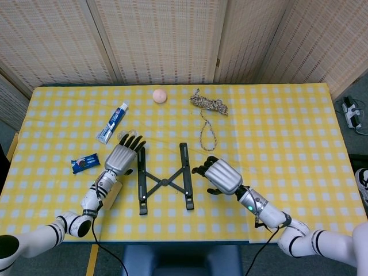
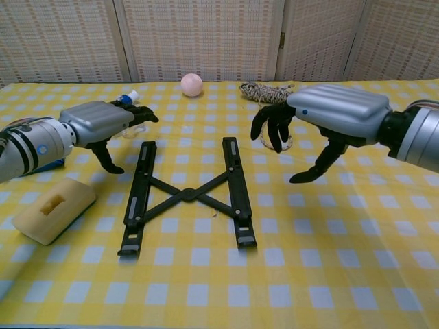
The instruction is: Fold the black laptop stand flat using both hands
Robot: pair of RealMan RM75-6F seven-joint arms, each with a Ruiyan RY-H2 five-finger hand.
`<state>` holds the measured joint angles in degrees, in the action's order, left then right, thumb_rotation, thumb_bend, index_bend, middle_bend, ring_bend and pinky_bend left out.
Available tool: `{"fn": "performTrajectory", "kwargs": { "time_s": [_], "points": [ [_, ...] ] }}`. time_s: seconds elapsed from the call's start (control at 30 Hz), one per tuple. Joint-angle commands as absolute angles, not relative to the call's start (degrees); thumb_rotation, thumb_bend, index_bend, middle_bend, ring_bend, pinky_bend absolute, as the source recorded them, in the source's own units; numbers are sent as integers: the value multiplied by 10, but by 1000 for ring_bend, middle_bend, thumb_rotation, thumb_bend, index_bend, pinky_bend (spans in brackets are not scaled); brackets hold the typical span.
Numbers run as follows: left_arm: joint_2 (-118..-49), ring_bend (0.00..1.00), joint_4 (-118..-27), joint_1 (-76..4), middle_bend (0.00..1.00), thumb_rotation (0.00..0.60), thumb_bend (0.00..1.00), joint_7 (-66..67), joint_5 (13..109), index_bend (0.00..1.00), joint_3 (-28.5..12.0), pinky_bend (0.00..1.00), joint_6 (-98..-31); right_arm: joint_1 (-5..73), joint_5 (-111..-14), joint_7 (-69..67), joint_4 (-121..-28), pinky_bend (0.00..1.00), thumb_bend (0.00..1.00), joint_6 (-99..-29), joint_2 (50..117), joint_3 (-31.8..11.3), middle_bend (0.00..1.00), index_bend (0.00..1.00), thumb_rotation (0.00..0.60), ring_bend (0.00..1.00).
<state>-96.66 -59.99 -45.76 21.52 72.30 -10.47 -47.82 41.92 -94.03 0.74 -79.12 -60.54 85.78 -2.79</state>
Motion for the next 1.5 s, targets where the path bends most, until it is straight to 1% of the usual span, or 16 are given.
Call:
{"fn": "performTrajectory", "kwargs": {
  "time_s": [0.03, 0.27, 0.53, 1.17, 1.5],
  "points": [
    [-980, 0, -582, -464, 0, 600, 210, 213, 724, 0, -102, 0, -477, 420, -941, 10, -784, 316, 182, -607, 864, -27, 520, 344, 600, 439],
    [-1002, 0, -555, -470, 0, 600, 210, 189, 721, 0, -100, 0, -473, 419, -942, 33, -748, 340, 183, -602, 888, -17, 546, 362, 600, 465],
    [-1010, 0, -547, -473, 0, 600, 210, 169, 722, 0, -99, 0, -476, 420, -953, 57, -688, 407, 183, -608, 926, -8, 586, 397, 600, 534],
    [-1011, 0, -549, -473, 0, 600, 210, 135, 723, 0, -95, 0, -478, 437, -979, 48, -529, 411, 182, -638, 1045, -5, 592, 398, 600, 542],
    [-1006, 0, -559, -471, 0, 600, 209, 111, 719, 0, -96, 0, -471, 445, -990, 41, -467, 411, 183, -656, 1088, 1, 593, 399, 600, 541]
  ]
}}
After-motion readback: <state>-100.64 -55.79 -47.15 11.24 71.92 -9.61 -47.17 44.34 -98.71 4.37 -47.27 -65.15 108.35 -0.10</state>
